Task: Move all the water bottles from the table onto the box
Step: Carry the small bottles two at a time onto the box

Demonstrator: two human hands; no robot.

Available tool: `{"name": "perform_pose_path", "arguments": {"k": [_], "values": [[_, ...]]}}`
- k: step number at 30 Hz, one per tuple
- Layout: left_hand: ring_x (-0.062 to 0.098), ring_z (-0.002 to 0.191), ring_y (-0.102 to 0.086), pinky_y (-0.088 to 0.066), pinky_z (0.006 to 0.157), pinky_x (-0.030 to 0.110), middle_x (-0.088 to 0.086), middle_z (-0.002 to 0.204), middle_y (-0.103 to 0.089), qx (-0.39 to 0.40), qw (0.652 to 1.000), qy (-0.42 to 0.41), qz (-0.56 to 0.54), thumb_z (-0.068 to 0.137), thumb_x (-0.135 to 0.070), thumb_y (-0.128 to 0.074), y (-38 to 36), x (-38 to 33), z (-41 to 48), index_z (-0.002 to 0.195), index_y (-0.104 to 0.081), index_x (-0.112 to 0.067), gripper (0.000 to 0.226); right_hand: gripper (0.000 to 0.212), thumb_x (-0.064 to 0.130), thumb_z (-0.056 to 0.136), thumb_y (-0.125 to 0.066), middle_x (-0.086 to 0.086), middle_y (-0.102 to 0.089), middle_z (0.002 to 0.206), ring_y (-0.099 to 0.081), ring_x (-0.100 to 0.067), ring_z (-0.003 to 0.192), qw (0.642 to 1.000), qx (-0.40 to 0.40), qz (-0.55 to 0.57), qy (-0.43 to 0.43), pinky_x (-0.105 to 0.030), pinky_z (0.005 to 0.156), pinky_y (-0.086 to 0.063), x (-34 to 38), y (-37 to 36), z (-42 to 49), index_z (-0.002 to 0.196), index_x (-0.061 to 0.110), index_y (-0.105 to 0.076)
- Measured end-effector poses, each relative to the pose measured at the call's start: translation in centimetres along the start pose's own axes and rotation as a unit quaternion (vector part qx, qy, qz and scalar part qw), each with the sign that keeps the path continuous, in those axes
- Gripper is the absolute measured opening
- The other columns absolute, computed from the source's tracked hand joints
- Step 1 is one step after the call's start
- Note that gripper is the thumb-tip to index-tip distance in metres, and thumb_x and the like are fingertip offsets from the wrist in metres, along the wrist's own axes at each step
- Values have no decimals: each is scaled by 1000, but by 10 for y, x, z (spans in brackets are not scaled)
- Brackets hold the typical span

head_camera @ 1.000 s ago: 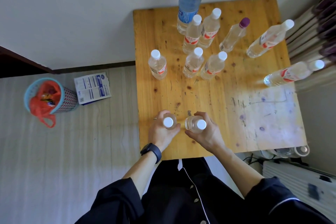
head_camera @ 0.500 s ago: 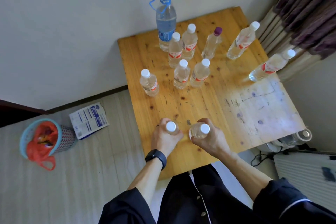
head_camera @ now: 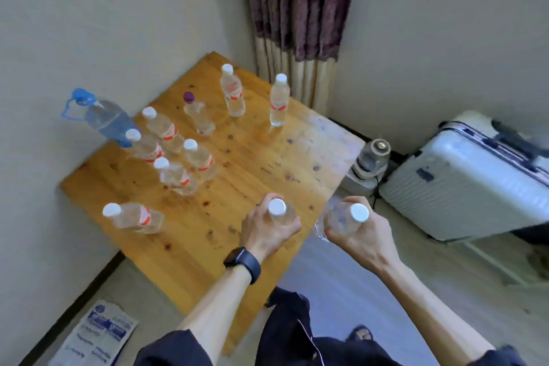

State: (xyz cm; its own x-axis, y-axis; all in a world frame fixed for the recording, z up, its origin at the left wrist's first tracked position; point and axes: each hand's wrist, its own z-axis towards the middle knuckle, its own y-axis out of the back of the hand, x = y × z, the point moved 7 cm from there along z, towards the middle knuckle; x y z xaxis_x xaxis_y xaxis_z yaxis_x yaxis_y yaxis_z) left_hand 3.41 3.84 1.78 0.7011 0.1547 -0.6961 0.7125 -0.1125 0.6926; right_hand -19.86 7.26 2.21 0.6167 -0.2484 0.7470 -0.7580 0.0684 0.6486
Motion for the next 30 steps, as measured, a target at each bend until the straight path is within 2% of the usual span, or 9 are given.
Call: {"name": "perform_pose_path", "arguments": {"k": [4, 8, 11, 14, 17, 19, 24, 27, 30], "values": [[26, 83, -65, -48, 65, 32, -4, 88, -71, 61, 993, -99, 11, 69, -48, -80, -63, -91, -5, 104, -58, -30, 45, 50, 58, 60, -77, 30, -63, 77, -60, 8, 77, 991, -118, 7, -63, -9, 55, -42, -53, 93, -31, 99, 49, -47], [24, 81, -66, -53, 69, 32, -8, 84, -70, 113, 977, -181, 21, 65, -52, -77, -135, -176, -41, 101, -56, -32, 46, 52, 53, 55, -79, 38, -61, 88, -58, 11, 80, 972, -200, 24, -120, -4, 57, -41, -117, 178, -89, 97, 46, -49], [22, 83, -67, -55, 74, 32, -10, 83, -70, 165, 960, -227, 24, 60, -60, -69, -193, -233, -84, 100, -54, -35, 49, 53, 52, 52, -78, 36, -61, 86, -58, 11, 79, 952, -258, 33, -162, -4, 58, -41, -167, 238, -145, 96, 43, -50], [18, 81, -66, -54, 74, 29, -13, 80, -69, 232, 936, -265, 31, 56, -61, -66, -256, -287, -135, 95, -52, -38, 48, 54, 52, 51, -78, 26, -65, 77, -61, 3, 74, 924, -317, 45, -209, -14, 62, -45, -215, 289, -206, 97, 41, -52], [1, 73, -63, -46, 63, 14, -21, 72, -65, 305, 898, -313, 44, 55, -64, -65, -318, -342, -193, 91, -49, -44, 44, 54, 57, 49, -75, 29, -63, 77, -59, 9, 73, 892, -372, 47, -253, -8, 58, -42, -258, 333, -270, 96, 44, -51], [-8, 71, -60, -39, 58, 6, -29, 71, -63, 349, 868, -352, 43, 56, -65, -66, -356, -379, -235, 89, -47, -48, 42, 55, 59, 48, -76, 27, -64, 72, -60, 8, 69, 863, -406, 59, -295, -14, 58, -45, -288, 358, -314, 96, 46, -52], [5, 73, -64, -55, 70, 26, -17, 76, -68, 440, 786, -430, 56, 58, -61, -69, -447, -458, -339, 94, -51, -39, 45, 61, 65, 47, -73, 25, -66, 75, -64, 0, 72, 783, -482, 81, -385, -17, 60, -46, -348, 412, -419, 101, 43, -55], [5, 74, -65, -55, 70, 27, -17, 79, -69, 478, 727, -487, 78, 59, -60, -70, -501, -501, -405, 93, -52, -37, 45, 62, 66, 44, -73, 27, -67, 75, -65, 0, 74, 725, -530, 98, -429, -20, 66, -49, -377, 439, -480, 99, 43, -56], [9, 74, -64, -55, 69, 29, -14, 79, -68, 502, 671, -539, 90, 59, -59, -70, -550, -541, -473, 92, -50, -32, 46, 58, 57, 47, -80, 31, -67, 80, -66, 3, 77, 671, -577, 87, -458, -16, 69, -47, -399, 465, -535, 97, 38, -58]]}}
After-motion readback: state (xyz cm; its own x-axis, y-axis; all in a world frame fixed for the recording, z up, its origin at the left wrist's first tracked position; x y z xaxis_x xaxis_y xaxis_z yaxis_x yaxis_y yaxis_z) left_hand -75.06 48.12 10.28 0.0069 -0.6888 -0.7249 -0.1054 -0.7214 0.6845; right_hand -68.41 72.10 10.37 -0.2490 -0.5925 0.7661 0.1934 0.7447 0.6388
